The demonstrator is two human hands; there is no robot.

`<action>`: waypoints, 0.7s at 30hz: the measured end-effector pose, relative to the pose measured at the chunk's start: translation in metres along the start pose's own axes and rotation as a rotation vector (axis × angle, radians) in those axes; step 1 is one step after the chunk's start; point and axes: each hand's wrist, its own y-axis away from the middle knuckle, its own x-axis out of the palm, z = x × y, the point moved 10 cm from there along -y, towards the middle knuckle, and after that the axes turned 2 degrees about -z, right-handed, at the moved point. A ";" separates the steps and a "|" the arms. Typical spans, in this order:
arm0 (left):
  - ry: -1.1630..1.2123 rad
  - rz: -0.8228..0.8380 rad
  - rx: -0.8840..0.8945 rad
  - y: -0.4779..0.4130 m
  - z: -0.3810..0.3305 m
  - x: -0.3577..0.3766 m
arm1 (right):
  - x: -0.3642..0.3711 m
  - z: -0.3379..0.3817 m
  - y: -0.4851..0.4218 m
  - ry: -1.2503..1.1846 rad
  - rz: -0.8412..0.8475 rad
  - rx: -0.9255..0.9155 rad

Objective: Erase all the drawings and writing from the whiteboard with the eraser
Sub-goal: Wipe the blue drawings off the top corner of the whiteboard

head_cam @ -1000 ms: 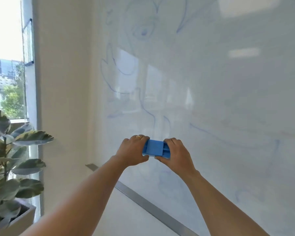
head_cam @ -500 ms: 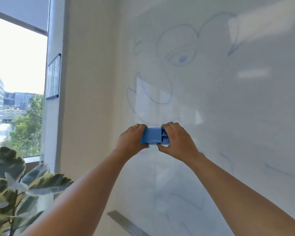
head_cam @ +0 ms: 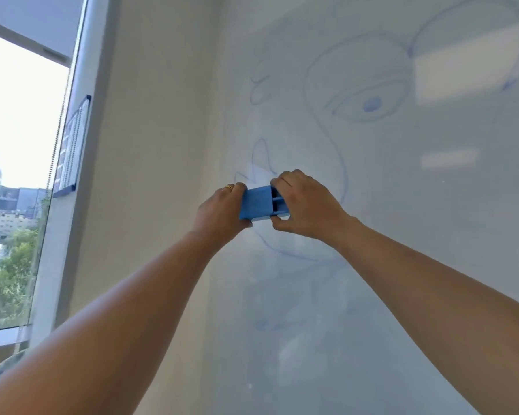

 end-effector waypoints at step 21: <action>0.068 -0.249 0.230 -0.234 0.081 0.021 | 0.067 -0.075 -0.206 0.286 -0.187 0.024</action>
